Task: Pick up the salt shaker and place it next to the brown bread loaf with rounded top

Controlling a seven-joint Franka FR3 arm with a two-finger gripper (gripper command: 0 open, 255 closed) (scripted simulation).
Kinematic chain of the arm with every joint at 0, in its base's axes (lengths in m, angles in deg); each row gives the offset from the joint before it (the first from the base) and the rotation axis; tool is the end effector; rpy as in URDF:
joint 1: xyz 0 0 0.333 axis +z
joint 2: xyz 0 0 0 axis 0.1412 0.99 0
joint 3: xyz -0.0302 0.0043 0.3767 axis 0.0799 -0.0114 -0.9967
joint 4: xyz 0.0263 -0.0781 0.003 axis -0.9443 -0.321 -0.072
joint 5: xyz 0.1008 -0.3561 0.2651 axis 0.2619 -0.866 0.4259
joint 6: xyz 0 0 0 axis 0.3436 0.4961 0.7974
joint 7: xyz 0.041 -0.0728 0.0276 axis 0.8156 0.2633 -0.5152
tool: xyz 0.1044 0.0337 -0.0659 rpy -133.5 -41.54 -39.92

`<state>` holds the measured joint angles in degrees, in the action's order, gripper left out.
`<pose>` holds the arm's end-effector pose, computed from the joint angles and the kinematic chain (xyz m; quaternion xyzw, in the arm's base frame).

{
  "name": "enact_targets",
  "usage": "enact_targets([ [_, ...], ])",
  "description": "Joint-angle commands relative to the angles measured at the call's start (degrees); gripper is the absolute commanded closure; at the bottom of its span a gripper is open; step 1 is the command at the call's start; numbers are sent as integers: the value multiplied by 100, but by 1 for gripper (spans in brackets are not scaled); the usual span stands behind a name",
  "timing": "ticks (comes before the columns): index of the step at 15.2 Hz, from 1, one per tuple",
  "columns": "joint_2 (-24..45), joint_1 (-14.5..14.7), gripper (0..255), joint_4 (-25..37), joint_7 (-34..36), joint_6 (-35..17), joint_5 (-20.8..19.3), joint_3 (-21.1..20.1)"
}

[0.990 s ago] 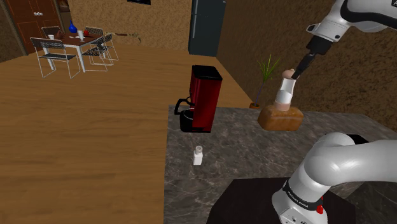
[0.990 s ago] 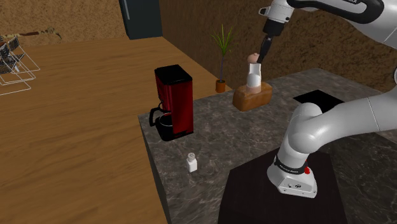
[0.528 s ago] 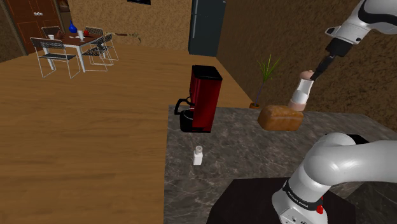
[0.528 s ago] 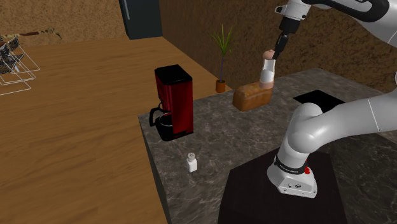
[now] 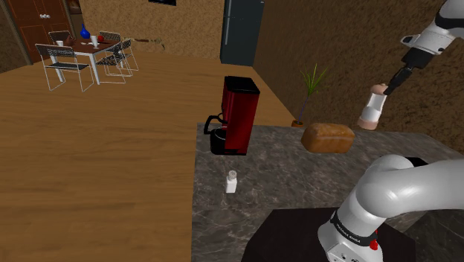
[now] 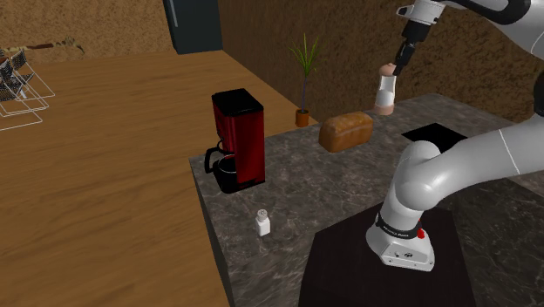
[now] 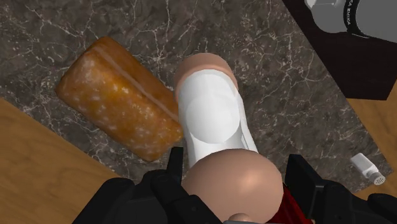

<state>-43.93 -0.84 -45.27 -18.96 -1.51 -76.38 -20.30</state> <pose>0.0701 -0.4128 0.6928 -0.9937 -0.0123 -0.0988 0.0509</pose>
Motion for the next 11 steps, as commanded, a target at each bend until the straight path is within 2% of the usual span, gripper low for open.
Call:
enact_targets([
  [1,134,106,255,283,-266,50,-105,296],
  [6,514,534,255,1153,-987,198,-329,1193],
  [11,885,1289,255,2214,-1696,384,-487,2310],
])
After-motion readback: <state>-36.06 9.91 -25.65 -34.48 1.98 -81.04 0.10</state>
